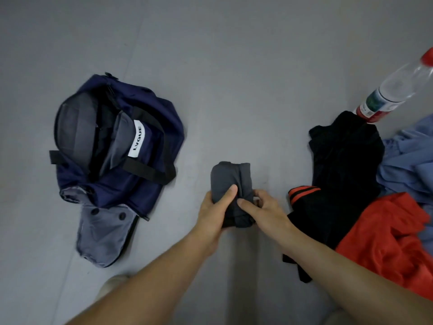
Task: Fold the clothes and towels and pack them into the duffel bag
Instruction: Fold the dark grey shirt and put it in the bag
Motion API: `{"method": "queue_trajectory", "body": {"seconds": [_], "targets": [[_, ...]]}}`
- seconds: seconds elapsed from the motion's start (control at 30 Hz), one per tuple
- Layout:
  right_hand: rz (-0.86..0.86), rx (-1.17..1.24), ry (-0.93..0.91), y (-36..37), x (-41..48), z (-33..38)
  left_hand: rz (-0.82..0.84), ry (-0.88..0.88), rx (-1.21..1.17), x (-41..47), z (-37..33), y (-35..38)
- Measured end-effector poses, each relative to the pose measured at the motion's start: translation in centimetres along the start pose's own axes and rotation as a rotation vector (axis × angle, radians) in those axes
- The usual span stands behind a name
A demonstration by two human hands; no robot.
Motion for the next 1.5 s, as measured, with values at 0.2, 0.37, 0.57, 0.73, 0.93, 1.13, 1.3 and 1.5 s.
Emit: {"method": "queue_trajectory", "body": {"seconds": [0.2,0.37,0.57,0.73,0.93,1.13,1.3,1.5], "targets": [[0.19,0.009,-0.037,7.6,0.6,11.0,0.016,0.089,0.391,-4.9,-13.7,-7.1],[0.245,-0.245,0.04,12.8,4.3,13.0,-0.172,0.188,0.409,-5.9,-17.3,-17.0],[0.109,-0.097,0.255,17.9,11.8,8.9,-0.403,0.226,0.362,-1.8,-16.6,-27.0],[0.123,0.046,0.412,24.4,16.6,6.1,-0.472,0.199,0.258,-0.1,-13.4,-29.3],[0.051,0.119,0.419,24.3,18.7,4.4,-0.306,-0.015,0.101,0.8,-9.2,-29.3],[0.257,-0.234,0.381,19.1,12.6,3.6,-0.363,0.164,0.038,1.2,-10.3,-24.9],[0.312,-0.287,0.407,16.4,8.6,2.4,-0.523,0.258,0.443,2.9,-14.2,-21.5],[0.255,-0.3,0.437,11.3,5.9,1.4,-0.327,0.021,0.322,4.2,-14.0,-22.7]]}}
Point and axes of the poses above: each hand's wrist, its own x-axis towards the middle knuckle, its own y-axis out of the palm, z = x × y, the point moved 1 cm from there along x, towards the middle knuckle, and after that the axes turned 15 degrees about z, right-handed, at the moved point
